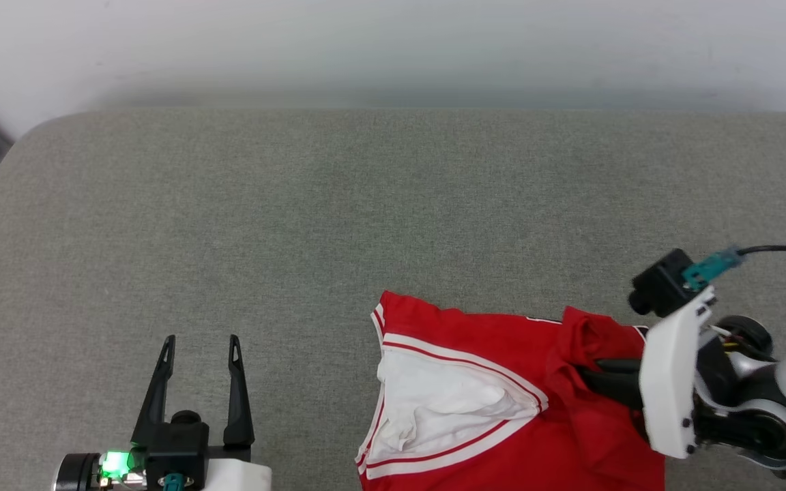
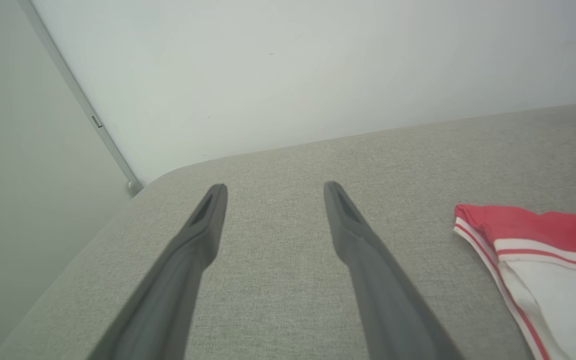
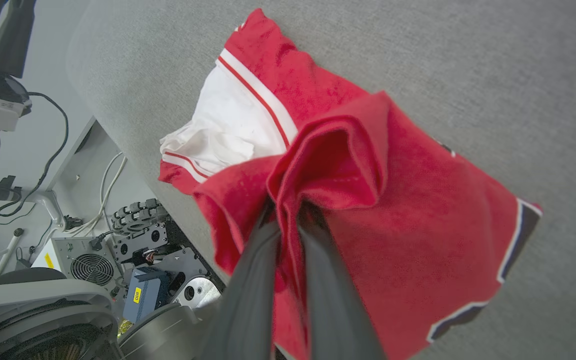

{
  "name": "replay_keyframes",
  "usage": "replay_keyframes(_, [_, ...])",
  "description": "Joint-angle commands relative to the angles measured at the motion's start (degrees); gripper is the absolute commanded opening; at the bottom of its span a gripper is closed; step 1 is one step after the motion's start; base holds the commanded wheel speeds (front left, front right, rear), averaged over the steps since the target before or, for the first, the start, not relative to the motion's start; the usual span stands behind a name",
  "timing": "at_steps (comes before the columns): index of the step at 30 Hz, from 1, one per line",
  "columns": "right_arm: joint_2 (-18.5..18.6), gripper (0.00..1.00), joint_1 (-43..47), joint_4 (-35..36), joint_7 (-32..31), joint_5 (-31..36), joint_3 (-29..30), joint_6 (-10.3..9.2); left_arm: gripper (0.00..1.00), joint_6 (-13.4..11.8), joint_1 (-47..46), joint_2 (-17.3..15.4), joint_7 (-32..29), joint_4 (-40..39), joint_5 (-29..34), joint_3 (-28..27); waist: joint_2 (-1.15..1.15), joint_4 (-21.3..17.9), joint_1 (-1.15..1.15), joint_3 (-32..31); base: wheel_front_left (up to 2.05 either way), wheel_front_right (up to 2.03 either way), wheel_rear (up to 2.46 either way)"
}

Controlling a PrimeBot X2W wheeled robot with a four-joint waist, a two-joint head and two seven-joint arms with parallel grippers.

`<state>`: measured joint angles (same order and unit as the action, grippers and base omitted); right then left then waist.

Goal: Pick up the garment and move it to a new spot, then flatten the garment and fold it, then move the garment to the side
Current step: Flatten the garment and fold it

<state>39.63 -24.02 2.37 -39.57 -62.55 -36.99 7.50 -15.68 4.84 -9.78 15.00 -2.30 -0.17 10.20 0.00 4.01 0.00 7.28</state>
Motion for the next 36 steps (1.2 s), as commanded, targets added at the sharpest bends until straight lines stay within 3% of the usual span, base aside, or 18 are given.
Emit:
replay_keyframes(1, [-1.6, 0.0, -2.3, -0.4, -0.6, 1.4, -1.5, -0.02, 1.0, 0.1, -1.0, 0.2, 0.2, 0.0, 0.2, 0.0, 0.0, 0.3, 0.0, 0.5, 0.0, 0.0, 0.0])
replay_keyframes(6, [-8.1, 0.0, -9.0, -4.7, -1.2, 5.0, -7.7, -0.02, 1.0, 0.4, -2.4, 0.3, 0.2, 0.2, -0.2, -0.2, 0.0, 0.8, 0.0, 2.0, 0.0, 0.0, 0.0])
replay_keyframes(12, [-14.0, 0.0, -15.2, -15.3, -0.4, 8.9, -15.3, -0.01, 1.0, 1.2, -4.1, 0.8, 0.2, 0.7, -0.4, 0.0, 0.0, 1.4, 0.0, 4.0, 0.0, 0.0, 0.0])
replay_keyframes(17, [-16.3, 0.0, -16.6, -22.9, 2.4, 9.8, -20.9, -0.02, 1.0, 1.9, -5.6, 1.5, 0.2, 1.3, -0.4, 0.0, 0.0, 2.4, 0.0, 5.2, 0.0, 0.0, 0.0])
replay_keyframes(22, [-16.2, 0.0, -16.9, -26.2, 7.0, 8.8, -24.4, -0.04, 1.0, 2.2, -5.0, 1.9, 0.2, 1.8, -0.5, -0.5, 0.0, 2.4, 0.0, 4.5, 0.0, 0.0, 0.0])
replay_keyframes(23, [-15.9, 0.17, -17.0, -26.1, 8.4, 8.6, -24.7, -0.04, 1.0, 2.3, -4.5, 1.9, 0.2, 2.0, -0.5, -0.6, 0.0, 2.2, 0.0, 4.0, 0.0, 0.0, 0.0])
replay_keyframes(24, [-15.5, 0.9, -17.3, -25.6, 9.8, 8.7, -24.9, -0.04, 1.0, 2.4, -4.1, 1.9, 0.2, 2.1, -0.5, -0.6, 0.0, 2.1, 0.0, 3.5, 0.0, 0.0, 0.0])
replay_keyframes(25, [-15.1, 1.0, -17.5, -24.9, 11.0, 8.4, -25.3, -0.03, 1.0, 2.5, -3.8, 1.9, 0.2, 2.1, -0.4, -0.6, 0.0, 1.9, 0.0, 2.8, 0.0, 0.0, 0.0])
replay_keyframes(30, [-11.3, 1.0, -18.1, -20.4, 21.2, 9.8, -23.6, -0.02, 1.0, 2.6, -1.9, 1.7, 0.2, 1.9, -0.2, -1.0, 0.0, 0.5, 0.0, -0.4, 0.0, 0.0, 0.0])
replay_keyframes(36, [-8.8, 1.0, -15.9, -20.0, 36.0, 16.6, -15.6, -0.02, 1.0, 2.5, -0.1, 1.7, 0.2, 0.7, -0.3, -1.6, 0.0, -1.6, 0.0, -2.4, 0.0, 0.0, 0.0])
